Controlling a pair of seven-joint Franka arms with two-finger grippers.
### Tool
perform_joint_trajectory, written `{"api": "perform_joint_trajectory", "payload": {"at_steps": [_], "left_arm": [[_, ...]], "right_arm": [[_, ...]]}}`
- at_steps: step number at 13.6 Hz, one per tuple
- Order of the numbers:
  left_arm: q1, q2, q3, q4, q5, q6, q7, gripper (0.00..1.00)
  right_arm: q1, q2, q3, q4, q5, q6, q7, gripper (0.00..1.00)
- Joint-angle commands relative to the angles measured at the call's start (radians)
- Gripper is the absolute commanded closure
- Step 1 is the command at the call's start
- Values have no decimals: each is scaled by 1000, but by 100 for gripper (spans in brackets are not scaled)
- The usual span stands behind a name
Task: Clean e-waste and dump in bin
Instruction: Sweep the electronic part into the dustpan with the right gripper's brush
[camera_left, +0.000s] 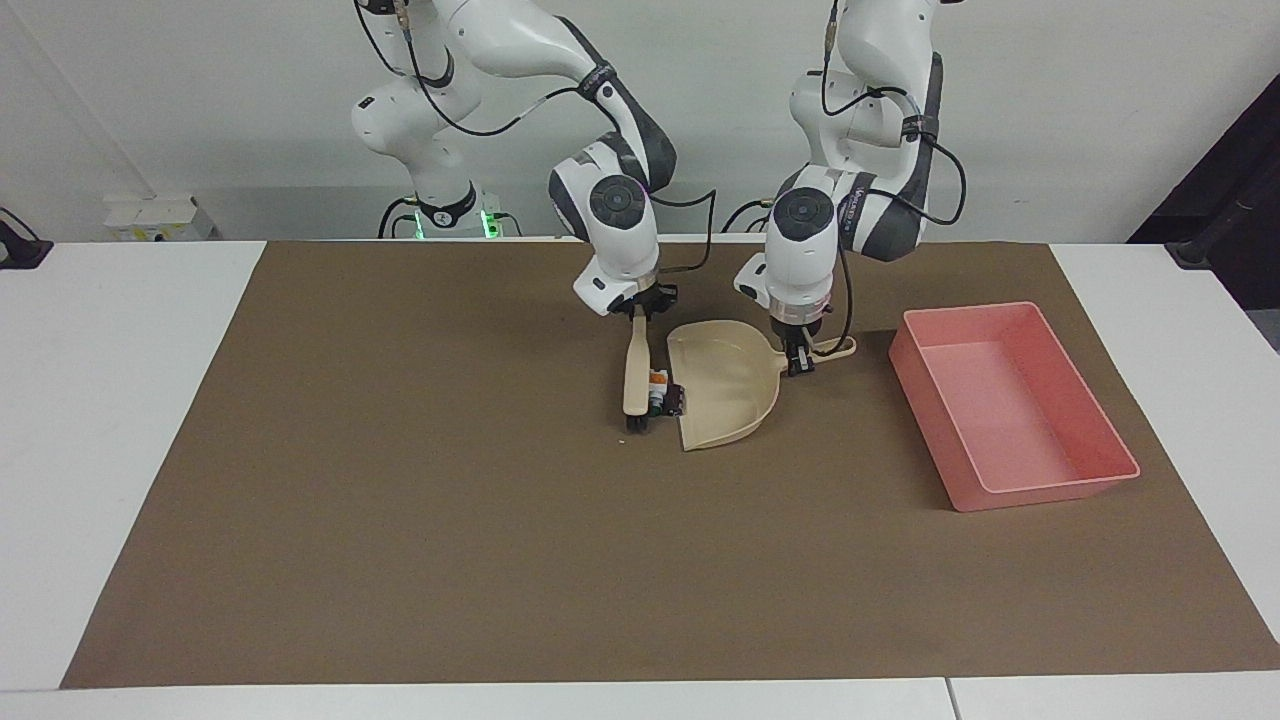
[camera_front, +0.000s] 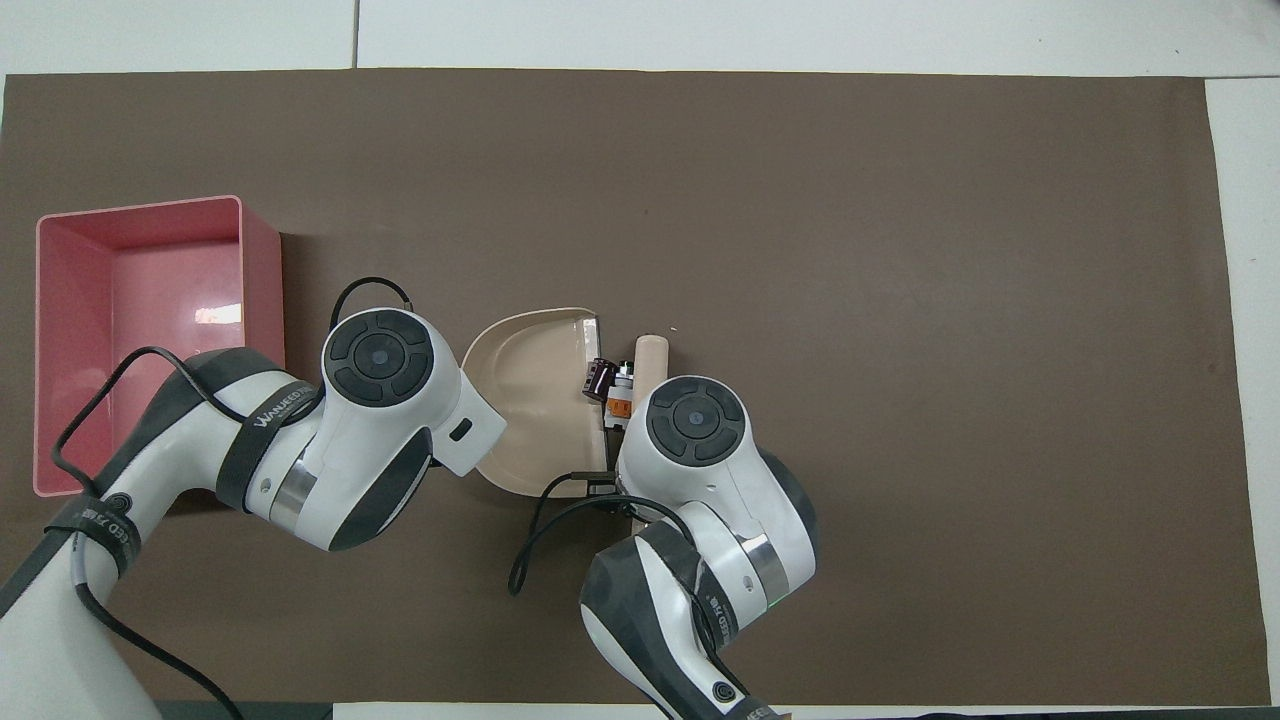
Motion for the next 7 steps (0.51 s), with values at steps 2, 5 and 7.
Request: {"api": "perform_joint_trajectory", "payload": {"at_steps": [2,5,7], "left_arm": [[-15,1,11,0,24,-9,-22,100],[-15,1,11,0,24,-7,-21,100],[-15,1,11,0,24,-6,-18,100]], "right_arm": [[25,49,3,44,23,43,36,100],[30,50,3,50,47,51,39,100],[30,53,3,60,58,53,40,100]]}}
